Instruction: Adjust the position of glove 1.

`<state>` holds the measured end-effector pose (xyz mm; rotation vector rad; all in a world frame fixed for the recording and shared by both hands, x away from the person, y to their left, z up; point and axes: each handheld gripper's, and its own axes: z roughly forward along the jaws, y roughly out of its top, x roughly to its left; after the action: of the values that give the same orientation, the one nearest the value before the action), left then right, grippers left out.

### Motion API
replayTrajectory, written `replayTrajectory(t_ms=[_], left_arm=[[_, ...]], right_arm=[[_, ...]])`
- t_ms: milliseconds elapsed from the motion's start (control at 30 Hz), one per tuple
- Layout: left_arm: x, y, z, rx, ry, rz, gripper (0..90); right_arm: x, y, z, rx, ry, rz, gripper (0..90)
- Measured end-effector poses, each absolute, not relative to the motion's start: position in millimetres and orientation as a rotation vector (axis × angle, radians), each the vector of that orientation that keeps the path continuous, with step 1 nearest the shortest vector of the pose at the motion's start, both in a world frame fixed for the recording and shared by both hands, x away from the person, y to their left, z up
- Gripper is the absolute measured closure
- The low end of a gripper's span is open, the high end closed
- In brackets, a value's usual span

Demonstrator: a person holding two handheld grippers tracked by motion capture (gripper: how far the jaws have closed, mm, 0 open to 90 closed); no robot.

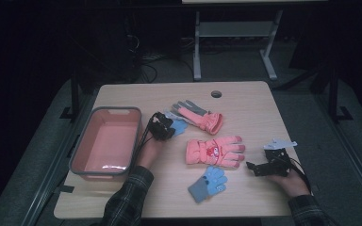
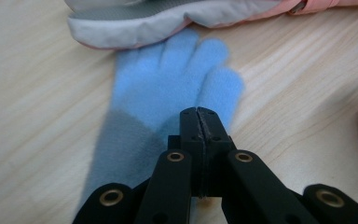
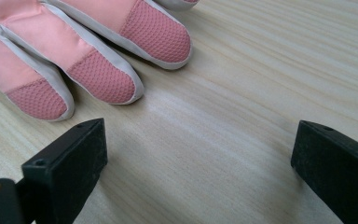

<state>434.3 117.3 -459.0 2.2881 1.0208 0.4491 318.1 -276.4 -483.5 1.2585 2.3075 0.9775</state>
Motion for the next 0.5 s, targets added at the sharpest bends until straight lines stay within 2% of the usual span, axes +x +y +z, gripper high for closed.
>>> replayTrajectory(t_ms=[500], left_arm=[[410.9, 103.3, -458.7, 2.251, 0.967, 0.285, 89.3]], right_arm=[[318.0, -276.3, -483.5, 1.26, 2.307, 0.978, 2.9]])
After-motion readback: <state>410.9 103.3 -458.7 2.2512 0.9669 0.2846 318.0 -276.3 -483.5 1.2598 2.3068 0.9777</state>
